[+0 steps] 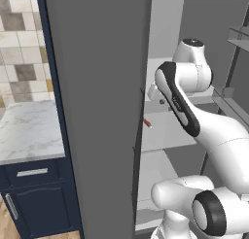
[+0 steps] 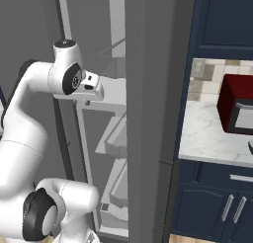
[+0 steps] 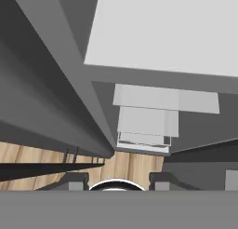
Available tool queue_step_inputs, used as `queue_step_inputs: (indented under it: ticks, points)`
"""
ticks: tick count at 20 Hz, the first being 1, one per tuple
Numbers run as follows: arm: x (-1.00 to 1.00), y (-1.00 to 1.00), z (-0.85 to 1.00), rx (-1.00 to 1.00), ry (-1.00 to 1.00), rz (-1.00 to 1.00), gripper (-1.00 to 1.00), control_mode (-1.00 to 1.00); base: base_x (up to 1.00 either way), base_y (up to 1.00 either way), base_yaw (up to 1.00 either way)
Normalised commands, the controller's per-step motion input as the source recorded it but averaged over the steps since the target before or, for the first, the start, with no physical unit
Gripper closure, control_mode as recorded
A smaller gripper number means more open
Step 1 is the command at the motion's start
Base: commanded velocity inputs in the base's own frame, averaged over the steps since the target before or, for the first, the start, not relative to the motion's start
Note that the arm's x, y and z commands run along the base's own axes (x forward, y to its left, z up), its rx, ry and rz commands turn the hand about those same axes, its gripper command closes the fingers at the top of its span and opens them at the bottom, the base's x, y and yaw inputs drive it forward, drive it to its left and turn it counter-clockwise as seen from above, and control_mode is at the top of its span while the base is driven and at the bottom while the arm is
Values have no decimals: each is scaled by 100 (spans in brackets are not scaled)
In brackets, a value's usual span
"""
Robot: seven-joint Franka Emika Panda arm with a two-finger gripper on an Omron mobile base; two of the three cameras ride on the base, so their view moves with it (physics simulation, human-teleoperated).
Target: Take the fish from the fridge and place it on the digital scale on the counter by the fridge. Wait a few seconds for a reading, then move it to the plate on the dining counter.
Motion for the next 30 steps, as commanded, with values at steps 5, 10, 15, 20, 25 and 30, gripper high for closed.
queue_step_inputs:
  ticks: [5,10,15,20,25,30]
  points:
    - [-3,0,-10,0,1,0,-100,-100,0,0,0]
    - [-2,-16,3,7,-4,0,-100,-100,0,0,0]
    - [-16,-47,30,25,-27,0,-100,-100,0,0,0]
    - [-2,-11,46,6,-22,0,-100,-100,0,0,0]
    - [28,23,42,-12,-1,-1,-100,-100,0,0,0]
    - [46,-1,33,-20,13,-10,-100,-100,0,0,0]
